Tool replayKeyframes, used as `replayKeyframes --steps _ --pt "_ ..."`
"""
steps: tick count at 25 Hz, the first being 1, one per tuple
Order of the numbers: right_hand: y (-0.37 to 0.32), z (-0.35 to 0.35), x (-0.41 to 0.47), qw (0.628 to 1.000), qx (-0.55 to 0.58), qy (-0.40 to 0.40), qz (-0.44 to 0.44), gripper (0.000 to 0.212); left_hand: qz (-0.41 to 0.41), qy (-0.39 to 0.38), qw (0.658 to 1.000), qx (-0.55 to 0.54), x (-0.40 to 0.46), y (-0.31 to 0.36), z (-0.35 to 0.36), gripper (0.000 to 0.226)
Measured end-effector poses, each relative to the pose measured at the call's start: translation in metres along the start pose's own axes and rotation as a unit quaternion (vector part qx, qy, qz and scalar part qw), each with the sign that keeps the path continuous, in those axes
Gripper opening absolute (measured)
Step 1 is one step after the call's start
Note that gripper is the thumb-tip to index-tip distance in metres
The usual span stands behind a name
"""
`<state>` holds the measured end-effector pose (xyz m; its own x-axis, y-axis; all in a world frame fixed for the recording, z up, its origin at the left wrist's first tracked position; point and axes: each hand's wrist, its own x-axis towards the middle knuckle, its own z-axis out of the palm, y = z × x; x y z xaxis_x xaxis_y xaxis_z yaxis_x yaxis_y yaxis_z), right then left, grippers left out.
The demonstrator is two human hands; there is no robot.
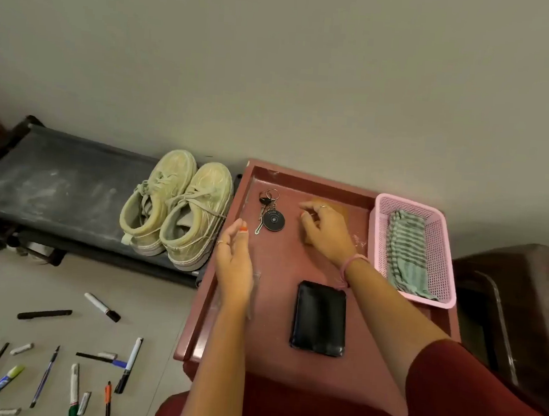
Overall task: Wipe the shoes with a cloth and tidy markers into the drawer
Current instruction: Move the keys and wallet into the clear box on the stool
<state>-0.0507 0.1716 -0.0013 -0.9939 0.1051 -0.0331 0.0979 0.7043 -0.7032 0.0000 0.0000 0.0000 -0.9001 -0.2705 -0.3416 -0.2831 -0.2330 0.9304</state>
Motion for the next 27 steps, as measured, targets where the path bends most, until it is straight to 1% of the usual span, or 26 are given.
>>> replayKeyframes --steps 2,6,11,13,15,19,21,22,24,25,27 --pt "0.002 0.011 0.014 1.000 -0.011 -0.018 0.017 0.027 -0.020 0.001 1.000 -0.012 0.013 0.000 0.000 0.019" --pt "0.004 0.033 0.048 0.998 -0.005 -0.012 0.057 0.027 -0.024 -0.014 0.999 -0.018 0.035 0.001 -0.001 0.016" --pt "0.001 0.047 0.089 0.996 -0.042 -0.052 0.060 0.032 -0.048 -0.005 0.998 -0.045 0.049 -0.005 -0.005 0.016" --pt "0.002 0.050 0.098 0.993 -0.079 -0.064 0.056 0.031 -0.058 -0.009 0.997 -0.054 0.054 -0.005 -0.008 0.015" --pt "0.005 0.054 0.102 0.990 -0.107 -0.074 0.054 0.028 -0.064 -0.015 0.996 -0.064 0.057 -0.008 -0.011 0.014" --pt "0.005 0.056 0.103 0.989 -0.105 -0.063 0.080 0.016 -0.058 -0.028 0.995 -0.072 0.058 -0.011 -0.012 0.014" --pt "0.002 0.056 0.103 0.983 -0.143 -0.082 0.074 0.012 -0.059 -0.030 0.995 -0.079 0.058 -0.012 -0.014 0.014" --pt "0.001 0.057 0.101 0.977 -0.181 -0.096 0.063 0.012 -0.059 -0.031 0.994 -0.083 0.058 -0.012 -0.014 0.014" --pt "0.002 0.060 0.095 0.966 -0.235 -0.106 0.034 0.016 -0.058 -0.035 0.994 -0.086 0.058 -0.011 -0.015 0.014" --pt "0.004 0.060 0.093 0.967 -0.232 -0.100 0.021 0.019 -0.057 -0.036 0.994 -0.088 0.057 -0.011 -0.015 0.014" --pt "0.005 0.055 0.087 0.985 -0.151 -0.083 0.020 0.019 -0.054 -0.037 0.994 -0.092 0.057 -0.011 -0.015 0.013"
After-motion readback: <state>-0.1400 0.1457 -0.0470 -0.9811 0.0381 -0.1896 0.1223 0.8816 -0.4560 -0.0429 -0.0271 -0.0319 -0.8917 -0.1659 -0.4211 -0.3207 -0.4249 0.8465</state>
